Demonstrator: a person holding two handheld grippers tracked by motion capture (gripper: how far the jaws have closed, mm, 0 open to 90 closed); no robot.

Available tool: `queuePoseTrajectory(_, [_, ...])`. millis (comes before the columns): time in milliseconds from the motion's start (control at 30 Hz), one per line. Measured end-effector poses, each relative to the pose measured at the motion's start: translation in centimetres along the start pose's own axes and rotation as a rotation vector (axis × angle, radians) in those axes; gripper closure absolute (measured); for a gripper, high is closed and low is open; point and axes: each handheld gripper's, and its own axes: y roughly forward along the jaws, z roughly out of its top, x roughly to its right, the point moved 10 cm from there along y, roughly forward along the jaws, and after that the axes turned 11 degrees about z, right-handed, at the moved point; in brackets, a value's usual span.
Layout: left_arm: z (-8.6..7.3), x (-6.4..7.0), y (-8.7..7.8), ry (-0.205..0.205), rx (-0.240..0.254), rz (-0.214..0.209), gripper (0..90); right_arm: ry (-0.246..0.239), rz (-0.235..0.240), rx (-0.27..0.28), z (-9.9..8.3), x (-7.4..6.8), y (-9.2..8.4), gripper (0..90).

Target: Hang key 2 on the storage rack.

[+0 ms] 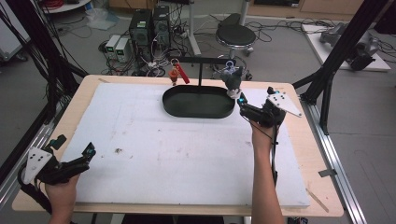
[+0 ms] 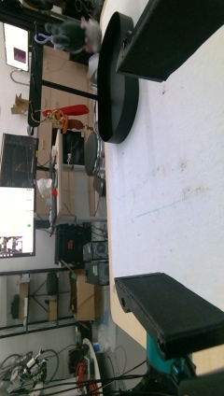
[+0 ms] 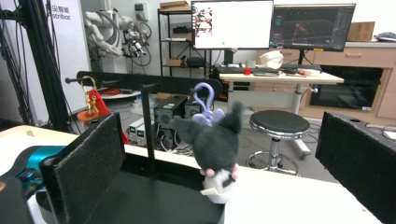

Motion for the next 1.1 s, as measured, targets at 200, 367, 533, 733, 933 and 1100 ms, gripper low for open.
queuePoseTrajectory(200, [-0.1, 0.0, 0.1, 0.000, -0.003, -0.001, 1.7, 0.007, -0.011, -0.003, -0.4, 0.2, -1.7, 0.6])
queuePoseTrajectory(367, [-0.1, 0.1, 0.1, 0.000, -0.004, -0.006, 1.7, -0.004, -0.015, -0.004, -0.2, 0.0, -3.3, 0.6])
queuePoseTrajectory(533, [-0.1, 0.2, 0.0, -0.002, -0.003, -0.010, 1.7, -0.006, -0.025, 0.019, -0.3, 0.0, -5.1, 0.6])
queuePoseTrajectory(733, [0.0, 0.3, 0.0, 0.003, -0.004, -0.013, 1.7, 0.011, -0.028, 0.033, -0.9, -0.2, -7.1, 0.6])
queuePoseTrajectory(933, [0.0, 0.2, 0.0, 0.001, -0.003, -0.015, 1.7, 0.023, -0.029, 0.045, -1.4, -0.6, -8.9, 0.6])
queuePoseTrajectory(1100, [0.0, 0.3, -0.1, 0.003, -0.005, -0.014, 1.7, 0.053, -0.023, 0.063, -2.0, -0.8, -10.1, 0.6])
